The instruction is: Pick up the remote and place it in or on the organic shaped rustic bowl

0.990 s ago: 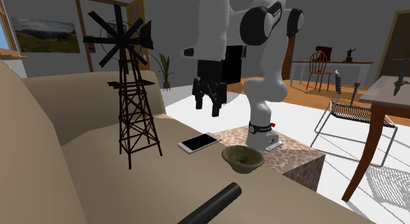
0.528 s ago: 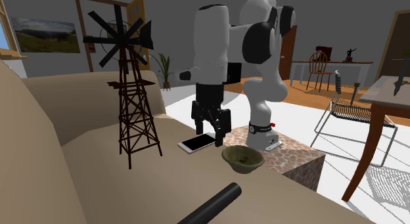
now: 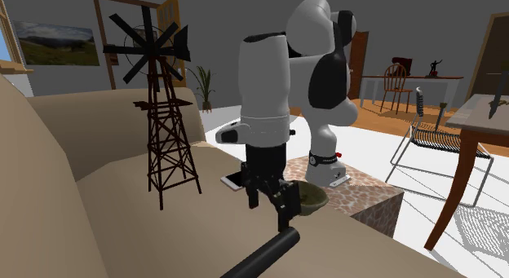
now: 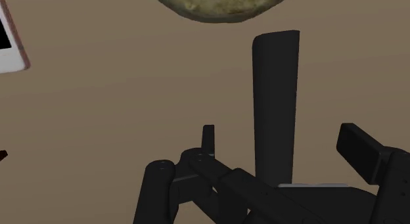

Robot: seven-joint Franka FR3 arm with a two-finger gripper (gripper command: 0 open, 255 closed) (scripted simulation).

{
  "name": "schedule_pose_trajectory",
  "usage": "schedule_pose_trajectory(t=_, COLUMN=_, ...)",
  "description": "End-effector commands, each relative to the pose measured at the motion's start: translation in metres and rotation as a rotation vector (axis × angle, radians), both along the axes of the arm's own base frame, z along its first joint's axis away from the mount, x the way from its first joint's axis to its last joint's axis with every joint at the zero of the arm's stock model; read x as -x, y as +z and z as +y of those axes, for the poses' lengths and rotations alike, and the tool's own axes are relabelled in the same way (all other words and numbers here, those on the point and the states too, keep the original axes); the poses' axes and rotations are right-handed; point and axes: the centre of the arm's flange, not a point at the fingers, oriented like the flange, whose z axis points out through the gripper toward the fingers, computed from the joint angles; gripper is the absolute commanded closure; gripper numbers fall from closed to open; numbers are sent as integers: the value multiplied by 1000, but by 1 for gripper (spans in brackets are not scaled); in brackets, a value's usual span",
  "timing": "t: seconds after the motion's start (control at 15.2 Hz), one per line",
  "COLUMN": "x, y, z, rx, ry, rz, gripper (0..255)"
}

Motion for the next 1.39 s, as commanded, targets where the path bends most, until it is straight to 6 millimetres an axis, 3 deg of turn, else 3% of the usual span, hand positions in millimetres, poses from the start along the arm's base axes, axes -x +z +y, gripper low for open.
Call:
schedule_pose_trajectory(t=0.0, x=-9, y=-16, z=19, rx=-4, ry=4, rz=11, gripper=0)
schedule_pose_trajectory(t=0.53, x=-8, y=-56, z=22, rx=-4, ry=4, rz=11, gripper=0)
schedule_pose_trajectory(t=0.99, x=-8, y=-56, z=21, rx=-4, ry=4, rz=11, gripper=0)
schedule_pose_trajectory(t=1.06, x=-8, y=-56, z=21, rx=-4, ry=4, rz=11, gripper=255)
schedule_pose_trajectory(t=1.32, x=-8, y=-57, z=22, rx=-4, ry=4, rz=11, gripper=255)
